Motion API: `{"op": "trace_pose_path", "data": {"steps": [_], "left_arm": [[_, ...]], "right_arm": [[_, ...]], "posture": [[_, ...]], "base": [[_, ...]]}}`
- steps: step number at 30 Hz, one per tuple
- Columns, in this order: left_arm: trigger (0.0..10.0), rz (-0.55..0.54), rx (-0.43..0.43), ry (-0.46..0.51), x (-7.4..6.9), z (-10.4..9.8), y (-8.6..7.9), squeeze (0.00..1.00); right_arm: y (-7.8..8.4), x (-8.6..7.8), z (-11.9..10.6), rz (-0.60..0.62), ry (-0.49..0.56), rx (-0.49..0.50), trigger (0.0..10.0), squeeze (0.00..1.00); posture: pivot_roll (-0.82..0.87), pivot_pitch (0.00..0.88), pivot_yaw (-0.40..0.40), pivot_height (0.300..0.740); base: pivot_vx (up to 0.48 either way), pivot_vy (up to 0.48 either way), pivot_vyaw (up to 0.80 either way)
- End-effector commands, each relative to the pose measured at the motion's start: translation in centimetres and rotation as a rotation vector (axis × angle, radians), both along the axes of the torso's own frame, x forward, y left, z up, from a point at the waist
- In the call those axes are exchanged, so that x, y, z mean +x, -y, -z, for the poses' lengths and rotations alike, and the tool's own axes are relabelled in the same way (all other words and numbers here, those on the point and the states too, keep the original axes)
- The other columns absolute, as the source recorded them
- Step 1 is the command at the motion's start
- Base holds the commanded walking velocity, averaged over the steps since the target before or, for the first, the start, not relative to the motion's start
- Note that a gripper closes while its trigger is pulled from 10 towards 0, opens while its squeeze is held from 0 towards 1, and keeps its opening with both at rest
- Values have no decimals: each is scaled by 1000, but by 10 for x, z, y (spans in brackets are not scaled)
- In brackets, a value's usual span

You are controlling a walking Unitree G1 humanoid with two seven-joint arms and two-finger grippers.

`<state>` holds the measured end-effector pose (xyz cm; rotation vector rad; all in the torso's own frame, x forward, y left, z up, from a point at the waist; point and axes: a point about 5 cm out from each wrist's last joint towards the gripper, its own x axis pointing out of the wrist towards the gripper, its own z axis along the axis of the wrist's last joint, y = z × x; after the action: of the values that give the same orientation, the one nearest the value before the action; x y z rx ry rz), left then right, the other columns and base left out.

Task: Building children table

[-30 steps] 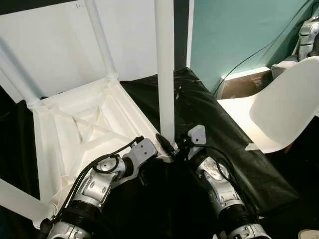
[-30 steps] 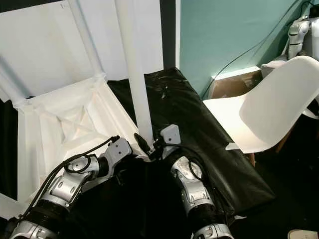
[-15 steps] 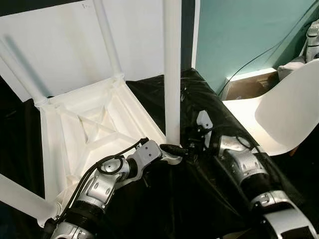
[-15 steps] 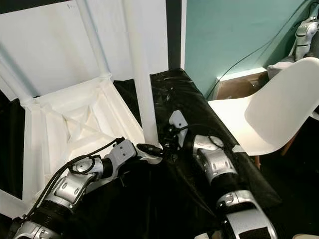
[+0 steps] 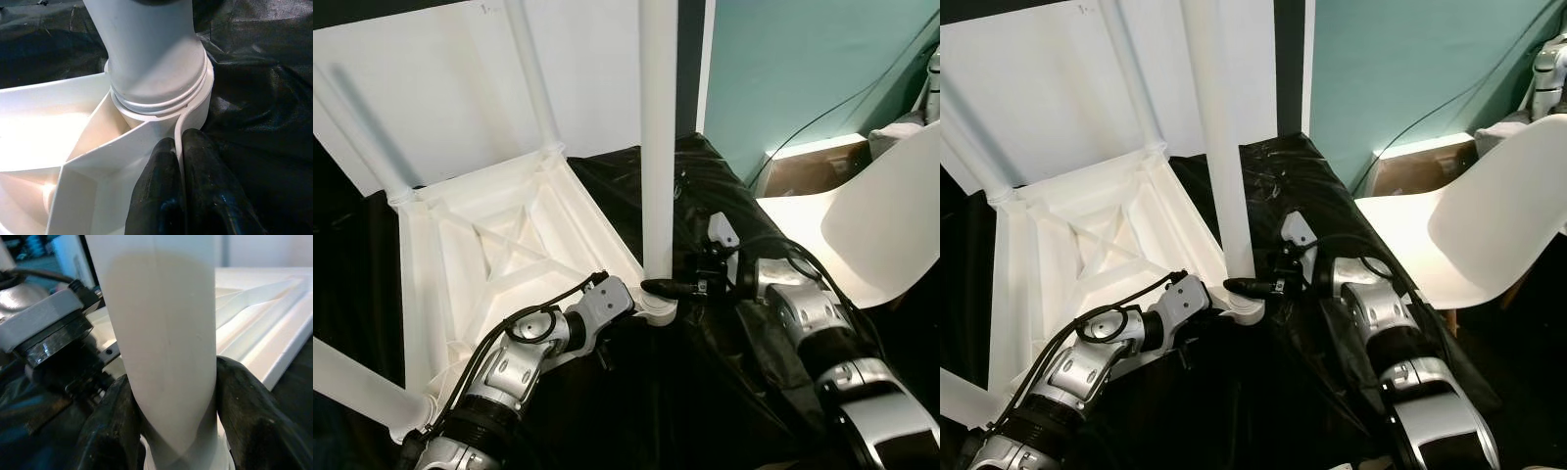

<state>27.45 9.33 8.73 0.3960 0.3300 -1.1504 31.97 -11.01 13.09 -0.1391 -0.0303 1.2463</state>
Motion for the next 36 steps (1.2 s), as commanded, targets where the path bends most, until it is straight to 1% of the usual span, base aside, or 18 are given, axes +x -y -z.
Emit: {"op": "trace_pose_path", "data": {"steps": [1, 2, 4, 5, 6, 10, 16, 17, 21, 22, 23, 24, 27, 28, 29, 30, 33, 36], "left_arm": [[10000, -8, 28, -283, -36, 59, -2, 0], [10000, -8, 28, -283, -36, 59, -2, 0], [10000, -12, 30, -277, -34, 57, -3, 0], [10000, -12, 30, -277, -34, 57, -3, 0], [10000, -13, 30, -275, -33, 56, -4, 0], [10000, -11, 35, -276, -36, 54, -7, 0], [10000, -6, 49, -285, -39, 54, -12, 0], [10000, -4, 52, -287, -40, 54, -14, 0], [10000, 3, 60, -293, -43, 56, -15, 0], [10000, 7, 61, -298, -44, 56, -15, 0], [10000, 7, 61, -298, -44, 56, -15, 0], [10000, 12, 63, -302, -45, 57, -15, 0], [10000, 19, 63, -308, -45, 58, -15, 0], [10000, 31, 64, -315, -47, 59, -14, 0], [10000, 31, 64, -315, -47, 59, -14, 0], [10000, 39, 64, -322, -48, 60, -13, 0], [10000, 47, 63, -327, -48, 60, -12, 0], [10000, 52, 71, -324, -46, 62, -12, 0]], "right_arm": [[-17, -9, 11, 70, -21, 72, 0, 0], [-17, -9, 11, 70, -21, 72, 0, 0], [-21, -19, 16, 384, 40, 265, 0, 0], [-21, -19, 16, 384, 40, 265, 0, 0], [-20, -22, 17, 476, 56, 323, 0, 0], [-12, -20, 15, 633, 109, 371, 0, 0], [-14, -20, 10, 696, 139, 383, 0, 0], [-17, -21, 9, 701, 141, 377, 4667, 0], [-22, -23, 12, 676, 120, 352, 4667, 0], [-25, -24, 12, 641, 114, 342, 10000, 0], [-25, -24, 12, 641, 114, 342, 10000, 0], [-29, -24, 14, 574, 81, 323, 10000, 1000], [-31, -25, 12, 515, 85, 307, 10000, 1000], [-32, -23, 9, 433, 86, 269, 10000, 0], [-32, -23, 9, 433, 86, 269, 10000, 0], [-30, -21, 4, 337, 96, 221, 10000, 0], [-26, -19, -1, 256, 116, 174, 10000, 0], [-18, -15, -3, 85, 115, 65, 10000, 0]], "posture": [[84, 0, -49, 740], [84, 0, -49, 740], [95, 0, -47, 740], [95, 0, -47, 740], [95, 0, -47, 740], [105, 0, -23, 740], [108, 0, 2, 740], [107, 0, 3, 740], [99, 0, 10, 740], [91, 0, 13, 740], [91, 0, 13, 740], [70, 0, 20, 740], [61, 0, 22, 740], [57, 0, 22, 740], [57, 0, 22, 740], [39, 0, 26, 740], [33, 0, 25, 740], [29, 0, 19, 740]], "base": [[0, 0, 0], [0, 0, 0], [0, 0, 0], [0, 0, 0], [0, 0, 0], [0, 0, 0], [0, 0, 0], [0, 0, 0], [0, 0, 0], [0, 0, 0], [0, 0, 0], [0, 0, 0], [0, 0, 0], [0, 0, 0], [0, 0, 0], [0, 0, 0], [0, 0, 0], [0, 0, 0]]}}
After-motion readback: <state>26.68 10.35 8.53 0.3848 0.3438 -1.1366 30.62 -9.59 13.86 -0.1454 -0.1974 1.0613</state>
